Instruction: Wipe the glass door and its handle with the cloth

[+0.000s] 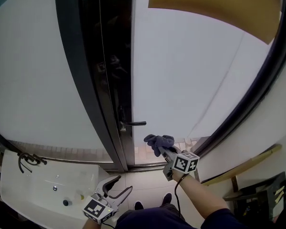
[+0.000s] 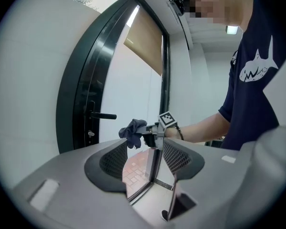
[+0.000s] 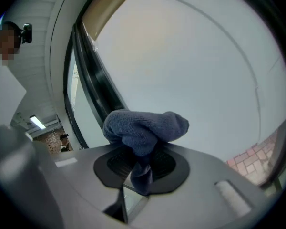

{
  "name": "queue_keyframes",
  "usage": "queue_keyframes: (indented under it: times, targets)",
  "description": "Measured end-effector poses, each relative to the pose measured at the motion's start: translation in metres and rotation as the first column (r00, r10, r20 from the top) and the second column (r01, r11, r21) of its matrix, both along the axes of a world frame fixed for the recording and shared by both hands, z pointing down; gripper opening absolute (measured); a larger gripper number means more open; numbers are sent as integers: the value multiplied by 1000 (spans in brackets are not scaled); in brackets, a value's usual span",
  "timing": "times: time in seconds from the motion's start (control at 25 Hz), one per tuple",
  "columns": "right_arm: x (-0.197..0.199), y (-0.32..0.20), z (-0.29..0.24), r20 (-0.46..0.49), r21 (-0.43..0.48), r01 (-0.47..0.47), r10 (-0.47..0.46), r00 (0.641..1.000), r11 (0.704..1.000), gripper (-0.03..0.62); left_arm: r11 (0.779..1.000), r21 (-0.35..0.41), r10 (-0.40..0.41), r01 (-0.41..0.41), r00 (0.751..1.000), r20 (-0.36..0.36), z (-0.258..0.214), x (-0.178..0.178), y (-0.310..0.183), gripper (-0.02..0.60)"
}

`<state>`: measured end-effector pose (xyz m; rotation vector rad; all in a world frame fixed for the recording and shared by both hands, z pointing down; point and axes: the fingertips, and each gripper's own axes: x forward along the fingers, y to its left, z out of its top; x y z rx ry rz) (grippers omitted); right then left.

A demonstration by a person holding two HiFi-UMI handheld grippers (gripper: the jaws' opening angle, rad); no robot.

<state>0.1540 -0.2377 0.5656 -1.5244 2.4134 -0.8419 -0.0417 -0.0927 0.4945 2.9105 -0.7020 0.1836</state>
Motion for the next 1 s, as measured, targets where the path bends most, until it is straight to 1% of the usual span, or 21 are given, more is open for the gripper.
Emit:
queue_keyframes:
  times: [0.16,0.24,0.36,0.48,0.6,0.72,0.84,1.0]
  targets:
    - [20,61,-25,-74,69,5,0,997,998,66,999,34,18,-18,1000,8,-12,15,5,230]
    - [29,89,-32,-98,92,1,8,995,996,66,998,47,30,-30,999,-11,-17,23,15,232]
    - [38,128,-39,-111,111,-9,21,994,994,66,998,44,39,-39,999,-14,-16,33,31,232]
    - [42,161,-45,-163,136,-2,24,986,991,66,999,29,36,-36,999,9,-10,43,48,234]
    - [44,198,-54,-219,162,38,-1,976,986,66,999,22,36,-36,999,20,-2,55,76,236]
    - [45,236,-66,-259,203,71,-16,966,977,66,998,1,62,-62,997,35,5,71,110,236]
    - [42,273,-74,-278,229,100,-34,960,968,66,998,-14,62,-62,997,39,8,80,145,236]
    - [44,315,-73,-299,245,119,-42,953,962,66,998,-3,68,-68,996,52,7,92,189,236]
